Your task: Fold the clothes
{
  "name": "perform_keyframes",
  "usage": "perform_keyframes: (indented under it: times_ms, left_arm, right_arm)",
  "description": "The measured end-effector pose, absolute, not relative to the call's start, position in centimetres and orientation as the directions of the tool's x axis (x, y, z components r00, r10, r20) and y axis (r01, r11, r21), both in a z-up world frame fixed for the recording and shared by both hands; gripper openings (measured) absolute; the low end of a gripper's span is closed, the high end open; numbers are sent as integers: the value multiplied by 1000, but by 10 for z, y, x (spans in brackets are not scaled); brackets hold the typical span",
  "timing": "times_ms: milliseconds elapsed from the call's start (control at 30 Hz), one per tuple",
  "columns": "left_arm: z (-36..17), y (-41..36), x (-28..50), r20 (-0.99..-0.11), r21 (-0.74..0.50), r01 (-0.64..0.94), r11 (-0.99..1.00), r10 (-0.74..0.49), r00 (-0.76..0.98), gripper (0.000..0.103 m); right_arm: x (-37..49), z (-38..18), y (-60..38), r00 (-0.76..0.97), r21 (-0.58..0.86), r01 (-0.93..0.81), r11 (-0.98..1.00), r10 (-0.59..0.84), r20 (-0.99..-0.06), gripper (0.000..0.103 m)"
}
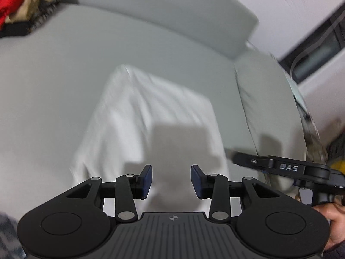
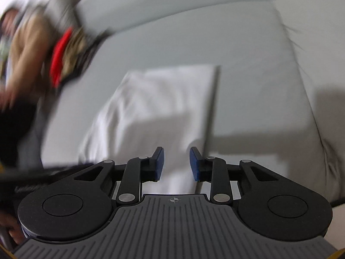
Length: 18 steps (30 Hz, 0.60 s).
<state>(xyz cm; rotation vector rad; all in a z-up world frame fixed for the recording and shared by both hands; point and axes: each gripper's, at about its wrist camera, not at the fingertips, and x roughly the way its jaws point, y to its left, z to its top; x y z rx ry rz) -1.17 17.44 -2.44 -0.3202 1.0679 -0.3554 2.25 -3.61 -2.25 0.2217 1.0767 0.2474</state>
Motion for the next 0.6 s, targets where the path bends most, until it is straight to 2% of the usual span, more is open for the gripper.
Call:
perform_keyframes:
  times_ms: [100,133,233,367,433,467,500,567,600]
  left_arm:
    - [-43,158,-19,-814,-374,127,919,-391,429,31]
    - [-50,153,-17,-831,-340,141,930,-367,419,26]
    - [-69,141,-10,-875,-228,192,954,-288,388,23]
    - [-63,148,-9,-908,-288,102,952,-306,286,21]
    - [-64,152,-19,-906,-361,66,930,-367,209,22]
    - [-64,154,-24,-901,-397,47,917,-399,171,24]
    - [-61,157,-33,-887,-422,52,905,-424,184,27]
    - [-51,162,-48,-860,-449,75,891,-453,236,39]
    - [-44,165,-53,-850,-442,88,893,-448,276,40]
  right_arm:
    - [13,-34,-15,415,203,-139,969,243,-877,31]
    - [12,-41,-12,402,174,-147,974,219,-889,31]
    - [0,-47,-19,395,145,-154,978,195,-898,29]
    - [-13,-41,-37,283,202,-105,974,224,-933,31]
    - [-20,-35,-46,224,241,-57,969,248,-943,32]
    - [-24,-30,-52,230,257,-48,965,261,-937,35]
    - [-28,-25,-58,237,273,-39,961,275,-932,43]
    - [-34,-14,-71,264,298,-13,954,291,-920,54]
    - [-36,-9,-78,278,310,1,951,297,-913,57]
